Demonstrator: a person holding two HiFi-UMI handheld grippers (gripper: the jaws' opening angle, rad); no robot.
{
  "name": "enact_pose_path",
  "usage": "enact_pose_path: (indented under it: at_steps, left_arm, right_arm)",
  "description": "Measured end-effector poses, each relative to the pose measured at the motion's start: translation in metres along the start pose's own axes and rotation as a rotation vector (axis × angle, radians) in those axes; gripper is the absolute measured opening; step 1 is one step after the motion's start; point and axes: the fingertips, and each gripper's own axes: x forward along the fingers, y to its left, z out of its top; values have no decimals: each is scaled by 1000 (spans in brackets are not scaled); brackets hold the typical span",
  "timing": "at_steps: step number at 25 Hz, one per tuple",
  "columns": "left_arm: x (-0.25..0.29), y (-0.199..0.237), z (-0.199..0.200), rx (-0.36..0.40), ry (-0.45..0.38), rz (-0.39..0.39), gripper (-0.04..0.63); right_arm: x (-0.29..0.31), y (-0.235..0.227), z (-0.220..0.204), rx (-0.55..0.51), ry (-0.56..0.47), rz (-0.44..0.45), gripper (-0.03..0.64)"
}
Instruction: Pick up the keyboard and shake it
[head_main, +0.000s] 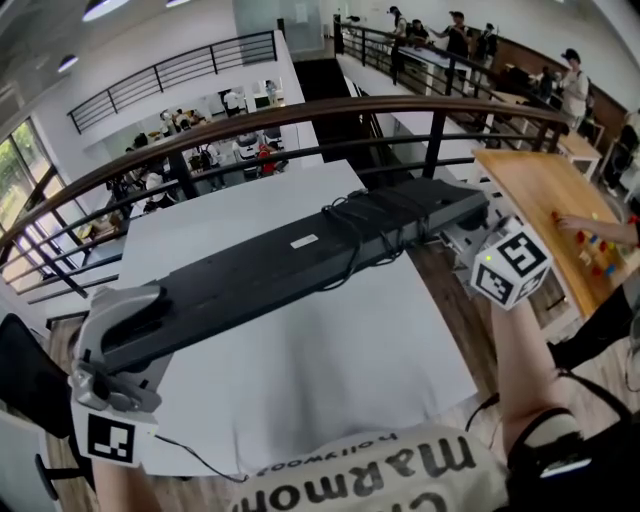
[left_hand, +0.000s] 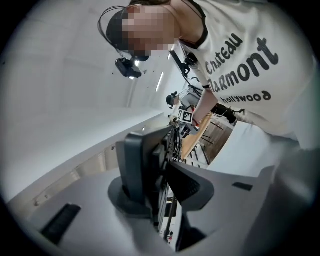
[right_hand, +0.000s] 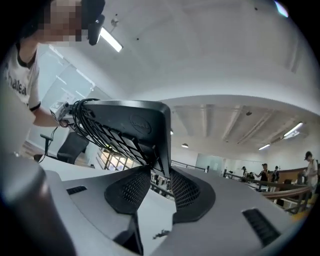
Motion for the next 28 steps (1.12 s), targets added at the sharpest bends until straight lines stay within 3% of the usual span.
enact_pose_path:
  at_steps: [3, 6, 10, 13, 16, 19, 28]
  left_arm:
    - [5, -8, -5, -27, 28, -33, 96]
    - [5, -16, -9, -150, 30, -59, 95]
    - [0, -28, -25, -445, 39, -92, 86]
    - [-2, -15, -28, -723, -70, -102, 75]
    - [0, -7, -34, -885, -143, -106, 74]
    - [1, -15, -56, -1044, -133, -107, 78]
    - [-2, -83, -98, -1264, -30, -152, 87]
  right_arm:
    - [5, 1, -20, 18, 57, 10, 143]
    - [-2, 4, -22, 38, 54, 34, 147]
    - [-1, 5, -20, 34, 66, 69, 153]
    - [6, 7, -17, 68, 82, 108, 152]
    - [7, 15, -25, 108, 114, 150, 152]
    - [5, 25, -43, 166, 152, 186, 152]
    - [-20, 62, -122, 373, 311, 199, 152]
